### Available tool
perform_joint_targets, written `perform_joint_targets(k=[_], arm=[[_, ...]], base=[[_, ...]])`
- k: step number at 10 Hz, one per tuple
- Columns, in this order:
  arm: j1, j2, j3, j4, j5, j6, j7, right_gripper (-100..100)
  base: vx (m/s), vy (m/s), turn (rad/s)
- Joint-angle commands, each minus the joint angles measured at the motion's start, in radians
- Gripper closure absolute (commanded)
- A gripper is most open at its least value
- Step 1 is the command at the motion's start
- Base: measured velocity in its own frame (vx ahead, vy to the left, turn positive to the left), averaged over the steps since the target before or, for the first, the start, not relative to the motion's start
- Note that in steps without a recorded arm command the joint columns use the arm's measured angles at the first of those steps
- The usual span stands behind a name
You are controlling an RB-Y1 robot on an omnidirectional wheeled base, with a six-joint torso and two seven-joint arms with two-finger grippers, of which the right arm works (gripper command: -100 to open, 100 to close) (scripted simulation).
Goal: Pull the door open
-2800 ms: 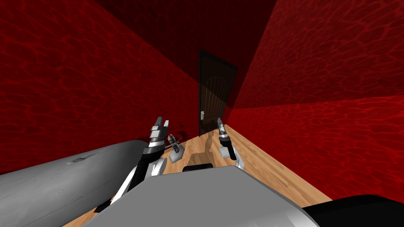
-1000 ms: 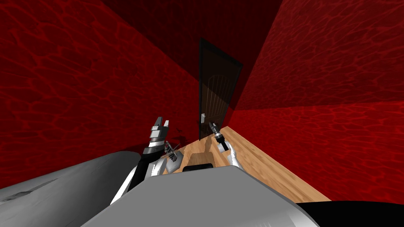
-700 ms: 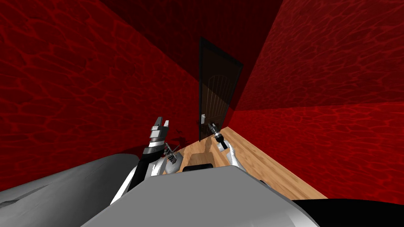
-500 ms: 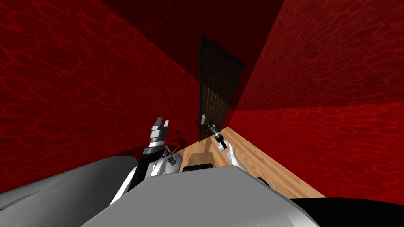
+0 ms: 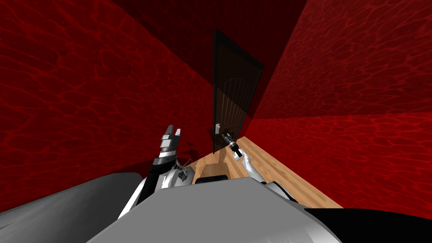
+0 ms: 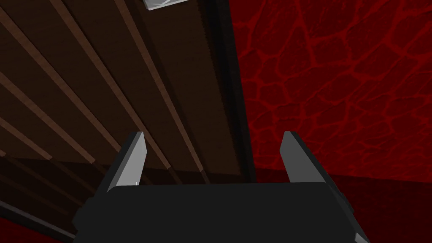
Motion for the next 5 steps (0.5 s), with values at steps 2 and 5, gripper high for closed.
perform_joint_targets(k=[2,5], arm=[[-0.029,-0.013,0.005,0.054,0.027,0.003,0.034,-100],[-0.064,-0.026,0.007,0.122,0.053,0.0,0.068,-100]], base=[[0.092,0.012,-0.004],[0.084,0.012,-0.005]])
